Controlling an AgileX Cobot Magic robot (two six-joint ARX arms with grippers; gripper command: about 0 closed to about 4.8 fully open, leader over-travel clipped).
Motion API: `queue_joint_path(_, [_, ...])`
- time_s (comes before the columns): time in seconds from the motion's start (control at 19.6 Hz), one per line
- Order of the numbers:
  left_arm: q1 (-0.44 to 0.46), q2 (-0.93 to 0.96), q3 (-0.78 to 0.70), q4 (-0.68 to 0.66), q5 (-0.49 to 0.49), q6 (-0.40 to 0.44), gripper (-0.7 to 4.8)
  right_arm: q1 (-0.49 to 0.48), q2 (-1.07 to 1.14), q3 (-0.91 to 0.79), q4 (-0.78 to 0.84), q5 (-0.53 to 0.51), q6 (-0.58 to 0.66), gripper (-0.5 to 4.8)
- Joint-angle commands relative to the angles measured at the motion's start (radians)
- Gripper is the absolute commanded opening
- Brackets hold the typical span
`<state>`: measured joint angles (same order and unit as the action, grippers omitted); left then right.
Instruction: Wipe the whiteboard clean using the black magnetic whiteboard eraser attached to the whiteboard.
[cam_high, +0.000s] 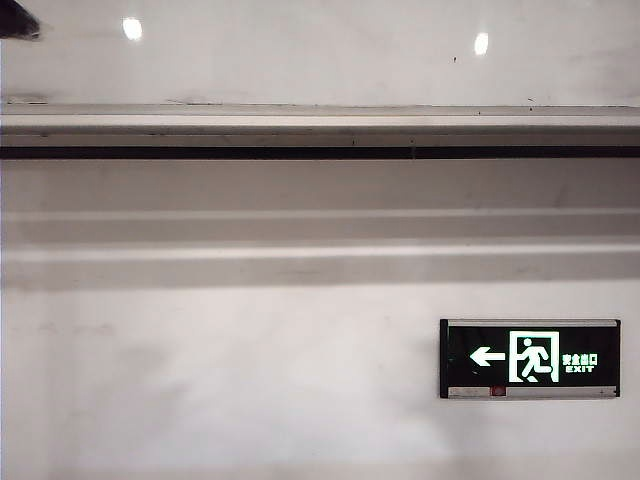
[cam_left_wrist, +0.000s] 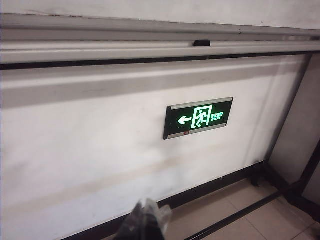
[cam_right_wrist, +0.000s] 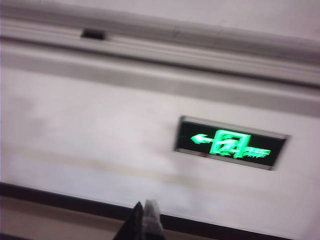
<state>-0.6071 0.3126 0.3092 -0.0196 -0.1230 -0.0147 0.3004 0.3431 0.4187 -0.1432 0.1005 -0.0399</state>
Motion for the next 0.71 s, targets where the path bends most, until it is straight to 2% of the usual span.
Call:
queue_joint_path(0.05, [0.0, -0.001, -0.005, 0.008, 0.008, 0.008, -0.06, 0.002, -0.002, 0.008, 0.013, -0.129, 0.115, 0.0])
queue_joint_path(0.1, [0.0, -0.001, -0.013, 0.006, 0.013, 0.019, -0.06, 0.002, -0.002, 0.008, 0.031, -0.126, 0.165, 0.0])
queue_joint_path(0.51, [0.0, -0.003, -0.058, 0.029, 0.015, 0.029, -0.06, 0.002, -0.007, 0.008, 0.037, -0.126, 0.167, 0.0])
queue_joint_path(0.71, [0.032, -0.133, -0.118, 0.02, 0.004, 0.034, -0.06, 0.002, -0.007, 0.008, 0.035, -0.126, 0.167, 0.0])
